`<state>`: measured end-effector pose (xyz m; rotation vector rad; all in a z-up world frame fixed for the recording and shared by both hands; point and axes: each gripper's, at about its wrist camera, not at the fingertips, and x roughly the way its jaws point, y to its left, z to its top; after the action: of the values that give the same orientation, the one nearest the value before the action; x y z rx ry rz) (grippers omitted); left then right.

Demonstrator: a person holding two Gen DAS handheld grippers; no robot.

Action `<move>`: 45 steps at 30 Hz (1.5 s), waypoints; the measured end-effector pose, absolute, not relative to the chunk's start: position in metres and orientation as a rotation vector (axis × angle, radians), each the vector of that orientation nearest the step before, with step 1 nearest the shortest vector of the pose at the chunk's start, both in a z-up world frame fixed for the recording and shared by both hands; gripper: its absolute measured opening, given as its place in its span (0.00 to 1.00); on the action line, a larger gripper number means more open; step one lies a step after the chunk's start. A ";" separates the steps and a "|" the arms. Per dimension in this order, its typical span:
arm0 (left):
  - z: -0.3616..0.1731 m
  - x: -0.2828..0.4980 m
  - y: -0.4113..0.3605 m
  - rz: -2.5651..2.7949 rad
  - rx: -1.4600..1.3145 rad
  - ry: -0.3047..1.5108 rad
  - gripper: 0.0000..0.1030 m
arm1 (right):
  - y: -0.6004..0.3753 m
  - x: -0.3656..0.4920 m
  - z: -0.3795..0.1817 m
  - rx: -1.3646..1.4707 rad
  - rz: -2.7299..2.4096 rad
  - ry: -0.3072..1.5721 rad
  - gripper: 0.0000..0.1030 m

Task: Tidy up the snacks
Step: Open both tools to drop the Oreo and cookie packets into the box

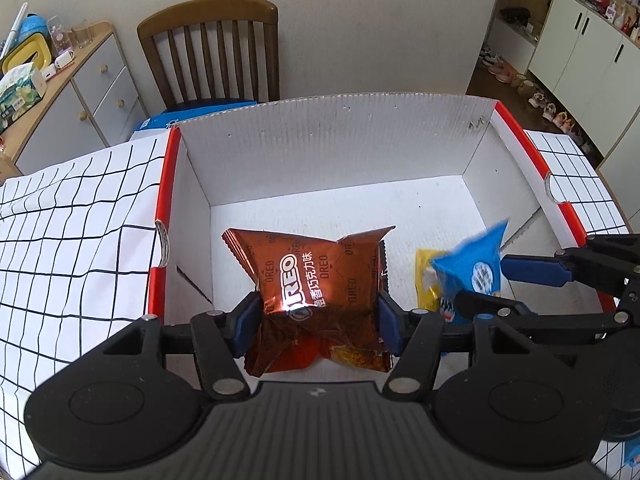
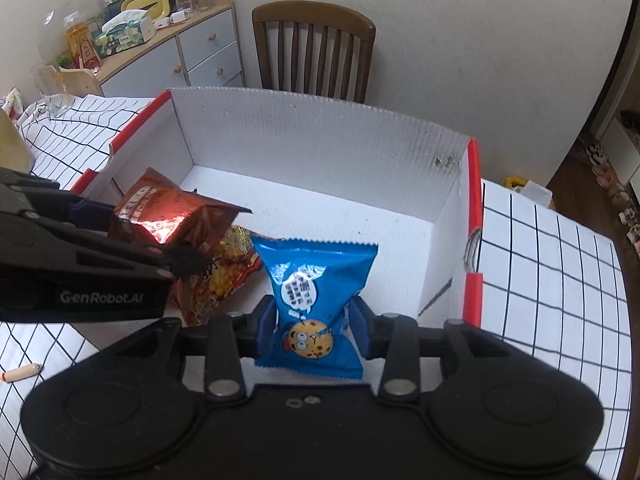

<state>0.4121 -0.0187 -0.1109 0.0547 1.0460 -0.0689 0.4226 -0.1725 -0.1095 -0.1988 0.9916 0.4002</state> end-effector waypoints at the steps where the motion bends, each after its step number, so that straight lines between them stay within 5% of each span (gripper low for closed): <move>1: -0.111 0.411 -0.019 -0.065 0.060 1.044 0.60 | -0.174 0.422 -0.109 -0.194 0.401 0.991 0.42; 11: -0.104 0.396 -0.017 -0.052 0.058 1.029 0.72 | -0.182 0.410 -0.095 -0.181 0.401 0.957 0.56; 45: -0.017 0.278 -0.040 -0.016 0.033 0.840 0.72 | -0.233 0.314 -0.008 -0.067 0.473 0.792 0.77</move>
<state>0.2783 -0.0402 -0.0166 0.0327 0.8395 -0.0162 0.3144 -0.2330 -0.0082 -0.0668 0.7919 0.4732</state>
